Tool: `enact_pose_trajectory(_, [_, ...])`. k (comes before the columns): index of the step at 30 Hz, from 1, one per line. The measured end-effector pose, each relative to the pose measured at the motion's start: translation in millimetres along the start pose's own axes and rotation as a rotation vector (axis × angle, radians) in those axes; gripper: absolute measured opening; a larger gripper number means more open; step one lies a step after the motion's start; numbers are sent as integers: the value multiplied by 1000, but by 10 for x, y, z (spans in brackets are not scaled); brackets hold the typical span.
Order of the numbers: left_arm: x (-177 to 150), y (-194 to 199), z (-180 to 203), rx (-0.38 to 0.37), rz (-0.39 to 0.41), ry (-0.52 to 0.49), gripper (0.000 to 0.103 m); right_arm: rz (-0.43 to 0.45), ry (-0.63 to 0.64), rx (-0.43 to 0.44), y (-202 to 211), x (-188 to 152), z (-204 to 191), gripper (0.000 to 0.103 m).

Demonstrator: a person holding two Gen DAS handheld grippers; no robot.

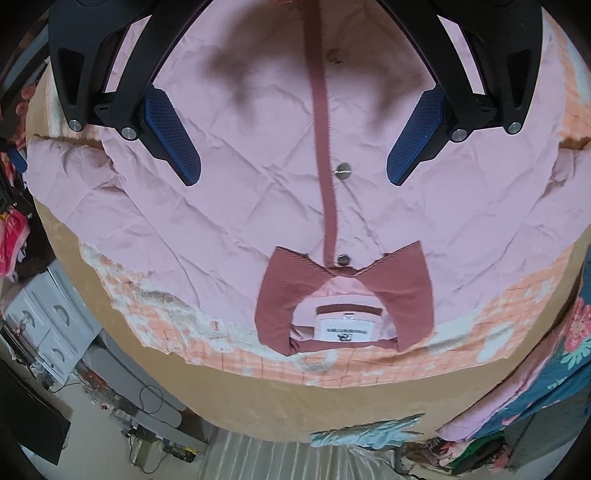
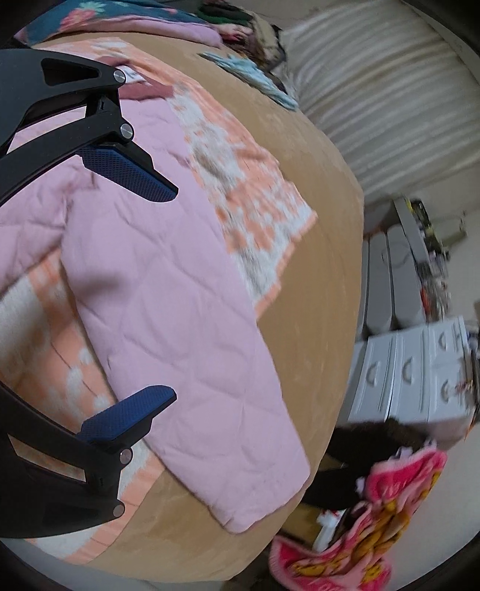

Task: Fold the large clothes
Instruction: 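Move the right tool to the jacket sleeve cuff and close on it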

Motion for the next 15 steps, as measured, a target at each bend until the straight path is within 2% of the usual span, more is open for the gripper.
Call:
enact_pose_trajectory(8, [-13,-212,271,-10,-16,-50,95,-18,-141,-71,-252,113,523,99])
enact_pose_trajectory(15, [-22,-352,417,-23,-13,-72,95,-49,-314,-137,-458,133,1074,99])
Point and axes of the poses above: each gripper's, at about its wrist camera, not at the fingertips, and y roughly against the way its jaws point, z to its right, x to its top, the point moved 5 cm from there along -y, roughly the way its jaws point, and after that the axes turned 8 degrees about -x, right-handed, at the moved point
